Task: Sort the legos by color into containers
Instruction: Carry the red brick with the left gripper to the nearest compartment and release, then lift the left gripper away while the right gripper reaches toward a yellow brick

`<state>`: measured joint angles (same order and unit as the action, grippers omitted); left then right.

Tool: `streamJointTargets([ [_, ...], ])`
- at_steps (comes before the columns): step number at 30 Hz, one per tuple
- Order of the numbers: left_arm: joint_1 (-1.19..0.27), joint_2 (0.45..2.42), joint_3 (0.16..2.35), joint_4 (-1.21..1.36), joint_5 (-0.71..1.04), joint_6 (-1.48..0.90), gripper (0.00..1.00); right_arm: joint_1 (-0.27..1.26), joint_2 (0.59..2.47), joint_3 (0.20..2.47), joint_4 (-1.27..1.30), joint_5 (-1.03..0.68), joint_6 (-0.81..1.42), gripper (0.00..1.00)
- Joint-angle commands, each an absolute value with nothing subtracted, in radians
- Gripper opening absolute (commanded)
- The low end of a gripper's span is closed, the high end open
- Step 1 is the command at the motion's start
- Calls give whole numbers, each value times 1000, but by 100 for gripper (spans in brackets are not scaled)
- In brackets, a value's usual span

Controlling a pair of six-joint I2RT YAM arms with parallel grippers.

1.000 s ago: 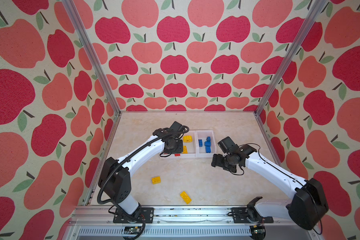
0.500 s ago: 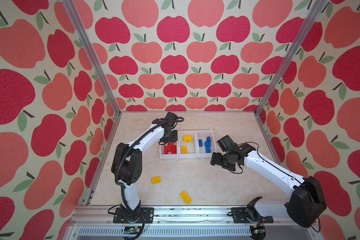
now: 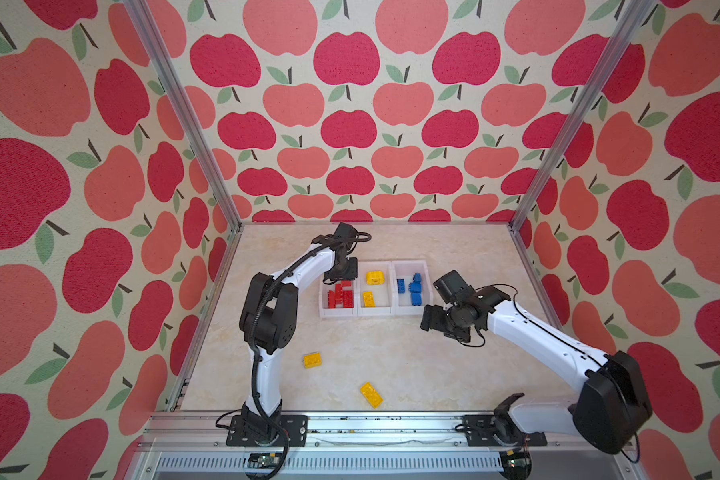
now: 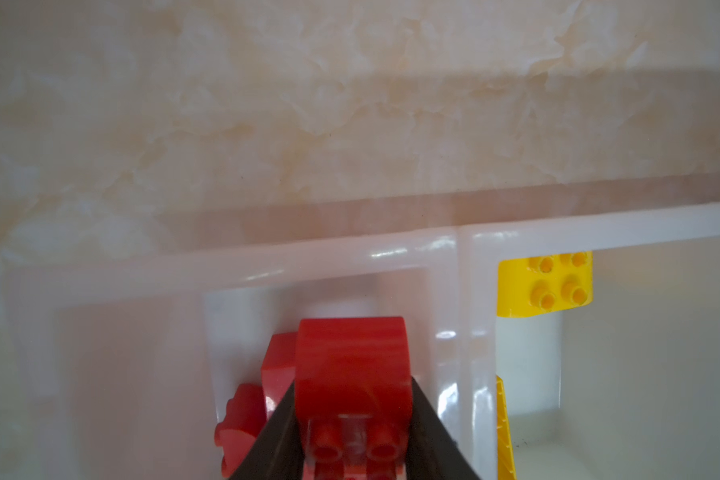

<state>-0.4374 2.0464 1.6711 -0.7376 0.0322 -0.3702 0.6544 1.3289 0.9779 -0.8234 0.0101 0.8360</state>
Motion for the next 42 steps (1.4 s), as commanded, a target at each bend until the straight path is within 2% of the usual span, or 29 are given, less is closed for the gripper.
streamJointTargets([
  [1,-430,2062,1703,-735,9,-359,46,661,1327,1006,-844,26,838,89],
  [5,-430,2053,1701,-735,6,-363,51,662,1325,1004,-843,25,838,89],
  [14,-431,1998,1687,-731,4,-378,52,663,1324,1006,-843,18,827,89],
  [23,-441,1853,1564,-672,30,-421,58,688,1304,996,-840,17,804,89],
  [29,-452,1723,1442,-641,44,-459,65,775,1322,1010,-820,31,780,89],
  [42,-427,1406,1160,-594,56,-523,76,1088,1493,1111,-786,71,692,89],
])
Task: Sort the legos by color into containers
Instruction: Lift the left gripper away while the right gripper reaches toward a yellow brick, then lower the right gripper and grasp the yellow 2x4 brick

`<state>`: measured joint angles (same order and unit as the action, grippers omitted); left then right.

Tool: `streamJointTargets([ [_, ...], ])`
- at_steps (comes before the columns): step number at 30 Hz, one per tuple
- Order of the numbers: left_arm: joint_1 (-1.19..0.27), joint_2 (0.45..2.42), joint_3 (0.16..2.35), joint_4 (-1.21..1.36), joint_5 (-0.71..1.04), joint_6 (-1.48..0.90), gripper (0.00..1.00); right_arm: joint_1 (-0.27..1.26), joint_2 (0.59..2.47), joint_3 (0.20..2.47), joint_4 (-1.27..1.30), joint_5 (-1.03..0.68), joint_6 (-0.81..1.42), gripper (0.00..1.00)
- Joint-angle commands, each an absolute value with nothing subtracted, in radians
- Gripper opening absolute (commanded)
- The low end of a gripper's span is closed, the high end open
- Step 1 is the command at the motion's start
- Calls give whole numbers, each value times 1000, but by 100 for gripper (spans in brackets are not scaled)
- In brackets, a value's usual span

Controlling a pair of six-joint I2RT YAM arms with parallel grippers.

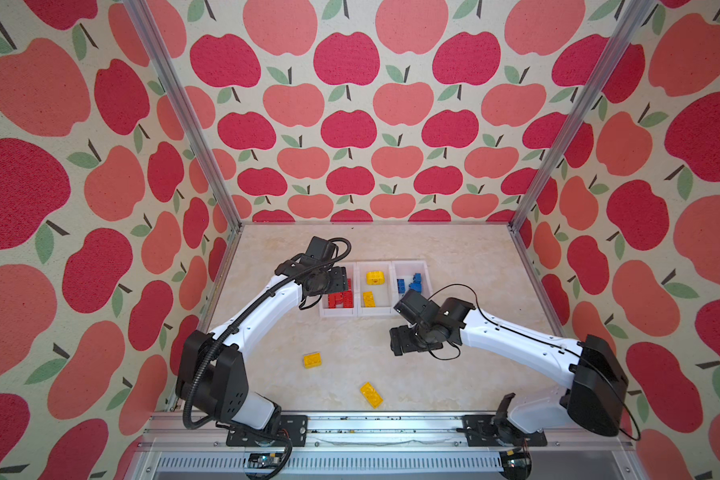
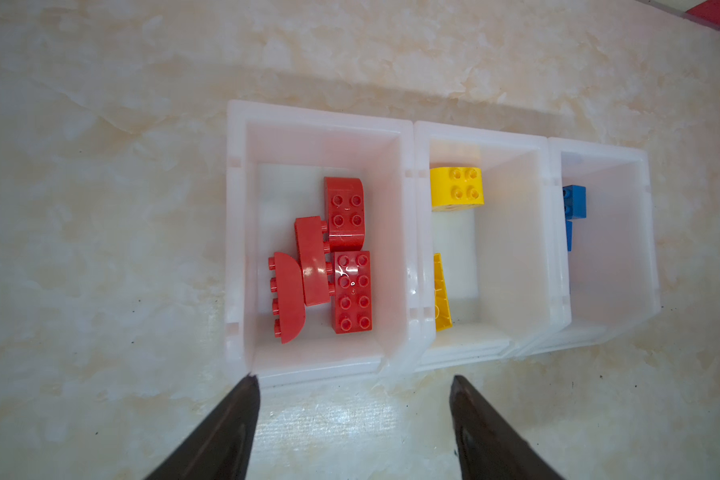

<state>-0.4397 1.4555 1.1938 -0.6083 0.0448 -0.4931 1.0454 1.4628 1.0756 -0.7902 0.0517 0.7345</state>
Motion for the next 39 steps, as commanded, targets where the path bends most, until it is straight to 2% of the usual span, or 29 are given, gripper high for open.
streamJointTargets([
  [1,-421,1387,1140,-595,58,-526,76,1111,1511,1120,-782,70,685,89],
  [13,-349,1193,973,-595,102,-566,83,1310,1695,1234,-788,49,589,88],
  [24,-304,1143,942,-602,123,-568,87,1367,1807,1293,-817,25,548,86],
  [39,-278,1094,907,-610,131,-572,88,1397,1902,1330,-832,28,543,66],
])
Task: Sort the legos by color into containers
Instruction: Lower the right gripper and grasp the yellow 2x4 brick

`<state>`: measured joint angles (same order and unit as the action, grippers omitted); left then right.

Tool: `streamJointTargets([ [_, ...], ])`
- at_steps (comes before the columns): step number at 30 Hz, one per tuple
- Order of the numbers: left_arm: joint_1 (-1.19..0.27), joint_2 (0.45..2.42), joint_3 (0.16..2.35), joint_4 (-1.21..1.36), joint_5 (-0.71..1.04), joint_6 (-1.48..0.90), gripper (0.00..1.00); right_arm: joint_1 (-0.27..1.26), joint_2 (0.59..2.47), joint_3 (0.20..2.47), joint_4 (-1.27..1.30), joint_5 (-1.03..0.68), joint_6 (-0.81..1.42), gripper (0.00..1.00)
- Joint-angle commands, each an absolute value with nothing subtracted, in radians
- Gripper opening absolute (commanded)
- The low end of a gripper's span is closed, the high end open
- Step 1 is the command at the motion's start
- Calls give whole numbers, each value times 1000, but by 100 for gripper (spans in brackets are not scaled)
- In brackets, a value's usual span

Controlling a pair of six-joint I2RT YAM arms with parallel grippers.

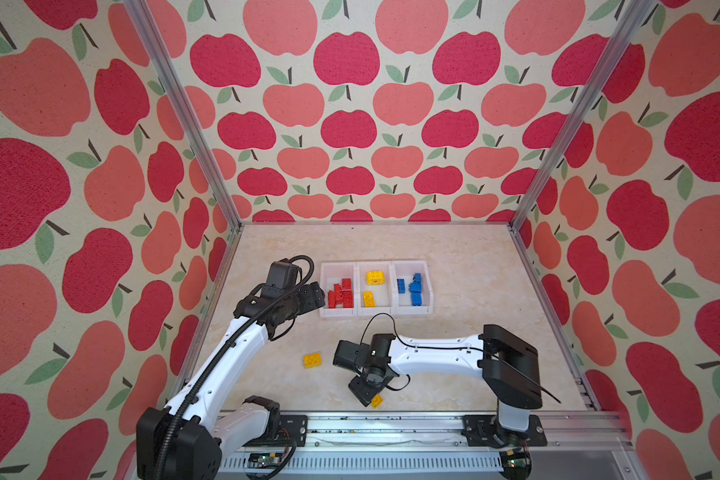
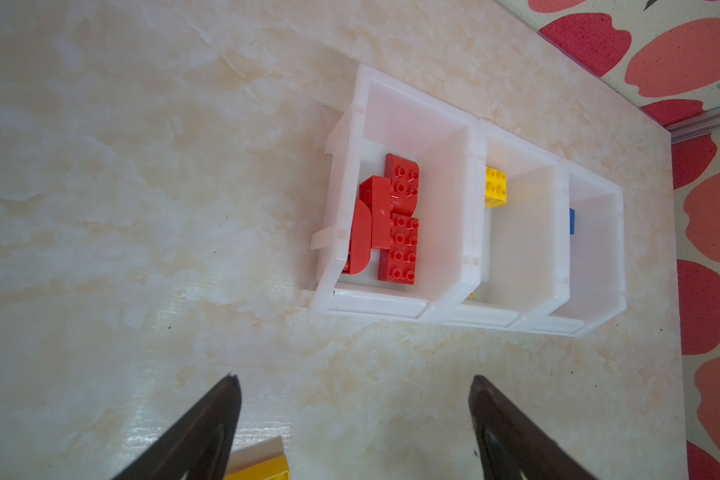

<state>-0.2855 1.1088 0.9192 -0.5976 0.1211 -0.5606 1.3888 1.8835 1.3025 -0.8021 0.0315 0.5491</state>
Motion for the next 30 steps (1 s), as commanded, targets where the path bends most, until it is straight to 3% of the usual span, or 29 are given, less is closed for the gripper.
streamJointTargets([
  [1,-278,1094,906,-608,133,-573,89,1401,1908,1333,-834,28,543,63],
  [5,-275,1095,906,-604,136,-574,89,1404,1922,1337,-838,34,548,60],
  [19,-254,1092,893,-603,144,-569,89,1405,1936,1342,-853,44,551,32],
  [30,-245,1067,887,-598,156,-569,89,1359,1878,1337,-867,80,554,27],
])
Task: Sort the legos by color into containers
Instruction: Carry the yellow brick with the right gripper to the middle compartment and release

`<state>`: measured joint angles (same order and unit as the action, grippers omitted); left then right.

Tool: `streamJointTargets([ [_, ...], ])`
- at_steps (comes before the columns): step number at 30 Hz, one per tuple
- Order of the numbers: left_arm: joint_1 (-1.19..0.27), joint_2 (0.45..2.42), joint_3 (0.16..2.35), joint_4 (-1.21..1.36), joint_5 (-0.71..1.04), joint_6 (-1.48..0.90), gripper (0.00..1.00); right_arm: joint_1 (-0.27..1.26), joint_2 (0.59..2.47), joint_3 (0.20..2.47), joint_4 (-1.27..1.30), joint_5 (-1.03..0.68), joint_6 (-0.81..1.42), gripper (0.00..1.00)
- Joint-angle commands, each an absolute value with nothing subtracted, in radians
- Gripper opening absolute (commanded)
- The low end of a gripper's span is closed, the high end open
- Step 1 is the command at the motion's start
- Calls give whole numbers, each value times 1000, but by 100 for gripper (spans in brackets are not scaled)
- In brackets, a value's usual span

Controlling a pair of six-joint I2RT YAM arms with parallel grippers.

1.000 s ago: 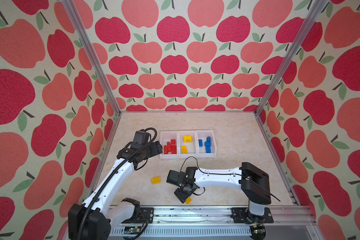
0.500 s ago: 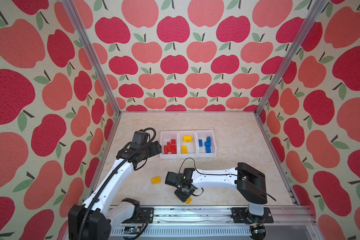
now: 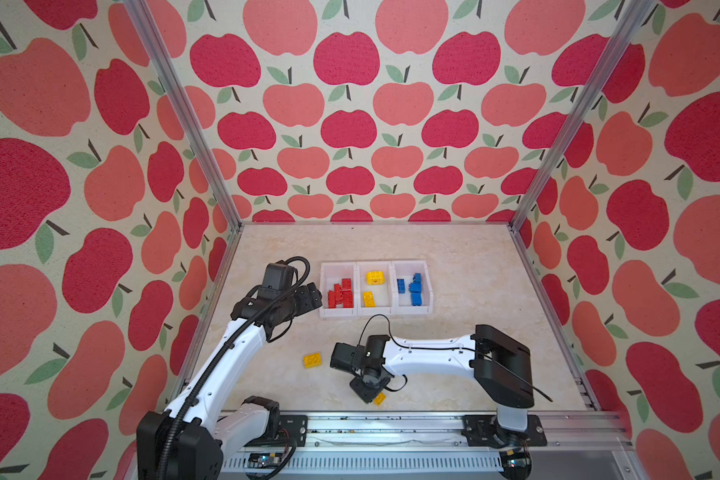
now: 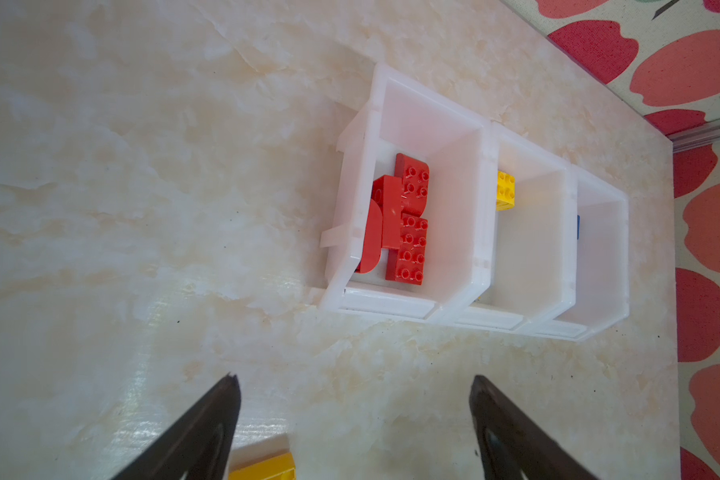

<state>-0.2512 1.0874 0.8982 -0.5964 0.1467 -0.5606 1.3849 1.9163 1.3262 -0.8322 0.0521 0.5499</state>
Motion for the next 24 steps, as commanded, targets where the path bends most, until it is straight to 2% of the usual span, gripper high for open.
streamJointTargets([
  [1,-244,1067,885,-598,158,-569,89,1348,1865,1338,-869,85,554,26],
  [15,-241,1058,865,-588,169,-579,89,1118,1732,1420,-905,136,532,26],
  [24,-241,1016,817,-581,180,-603,89,963,1758,1542,-904,173,524,25],
])
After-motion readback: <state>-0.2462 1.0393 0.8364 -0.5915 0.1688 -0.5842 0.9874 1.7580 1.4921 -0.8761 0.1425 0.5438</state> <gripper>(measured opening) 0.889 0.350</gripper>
